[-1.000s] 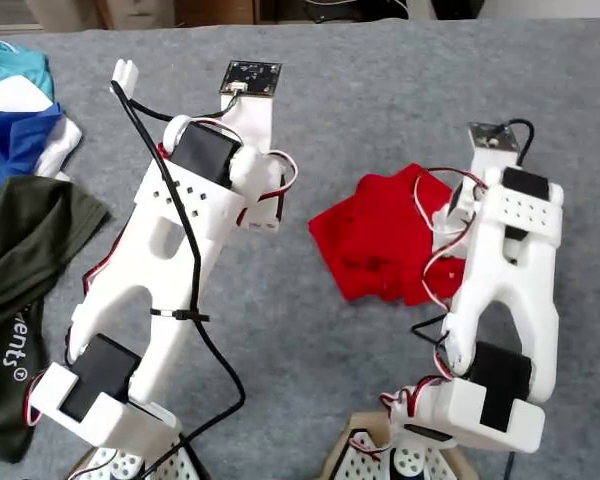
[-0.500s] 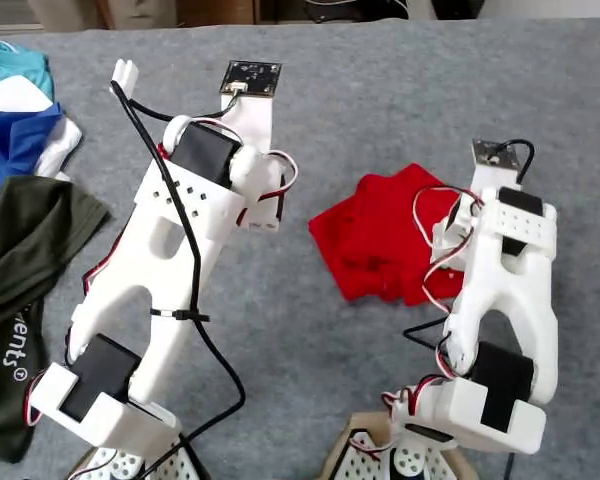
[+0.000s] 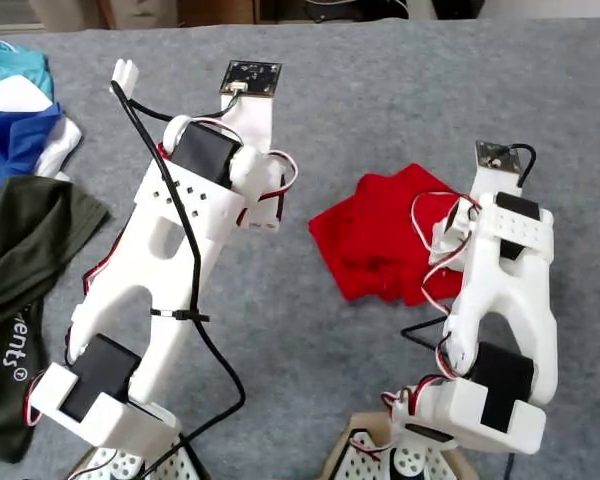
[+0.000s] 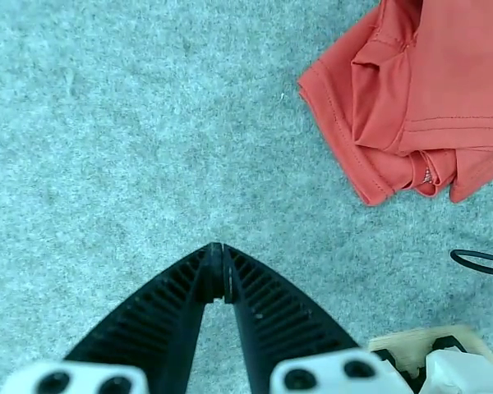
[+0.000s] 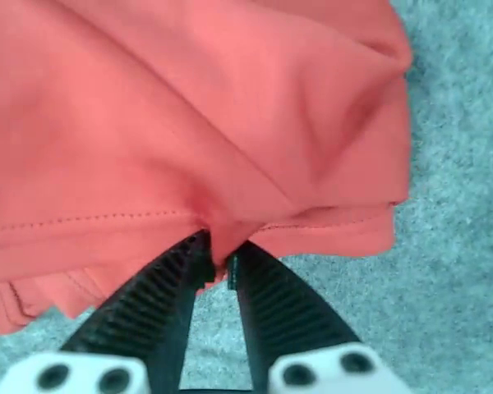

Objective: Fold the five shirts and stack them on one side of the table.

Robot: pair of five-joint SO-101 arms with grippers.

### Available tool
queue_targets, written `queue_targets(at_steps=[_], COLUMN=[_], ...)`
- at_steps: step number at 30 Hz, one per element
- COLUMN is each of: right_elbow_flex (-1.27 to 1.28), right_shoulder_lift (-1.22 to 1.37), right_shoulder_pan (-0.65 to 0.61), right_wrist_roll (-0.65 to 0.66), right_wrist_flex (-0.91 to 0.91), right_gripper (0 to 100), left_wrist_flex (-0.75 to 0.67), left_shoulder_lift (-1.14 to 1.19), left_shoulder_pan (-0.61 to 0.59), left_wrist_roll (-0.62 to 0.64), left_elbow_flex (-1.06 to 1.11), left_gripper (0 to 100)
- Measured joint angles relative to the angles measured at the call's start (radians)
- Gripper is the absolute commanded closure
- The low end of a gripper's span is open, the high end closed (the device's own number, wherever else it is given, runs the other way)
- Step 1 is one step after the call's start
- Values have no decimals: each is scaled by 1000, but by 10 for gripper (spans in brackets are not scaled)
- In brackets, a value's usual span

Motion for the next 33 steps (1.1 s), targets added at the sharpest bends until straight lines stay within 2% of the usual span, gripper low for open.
queue_targets(at_steps=[5,10,25,33], right_elbow_flex=[-2,-120,-841,-1267], right_shoulder_lift=[0,-37,-184,-192], right_shoulder_pan=[0,0,-38,-58], right_wrist_roll=[0,0,2,0], right_wrist_flex=[3,103,439,505], right_gripper=[995,995,995,995], left_wrist_flex=[0,0,0,0], left_shoulder_lift=[0,0,0,-126], left_shoulder_pan=[0,0,0,0], left_wrist_roll=[0,0,0,0], left_elbow_flex=[0,0,0,2], left_gripper=[980,980,981,981])
